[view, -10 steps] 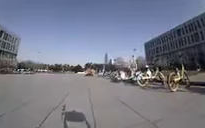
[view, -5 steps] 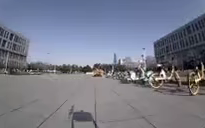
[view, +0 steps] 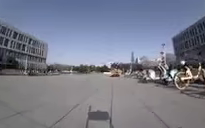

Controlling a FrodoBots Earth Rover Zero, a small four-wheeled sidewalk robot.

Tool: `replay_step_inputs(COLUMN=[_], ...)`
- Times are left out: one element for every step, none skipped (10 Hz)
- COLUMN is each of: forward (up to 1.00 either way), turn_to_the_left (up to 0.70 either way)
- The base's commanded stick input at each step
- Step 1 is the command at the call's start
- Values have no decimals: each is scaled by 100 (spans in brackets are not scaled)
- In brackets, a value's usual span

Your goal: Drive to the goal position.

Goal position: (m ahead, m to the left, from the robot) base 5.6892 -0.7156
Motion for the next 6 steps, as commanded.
replay_step_inputs(forward=[100, 100, 100, 100, 100, 100], turn_to_the_left=[42, 17, 2, 2, 2, 2])
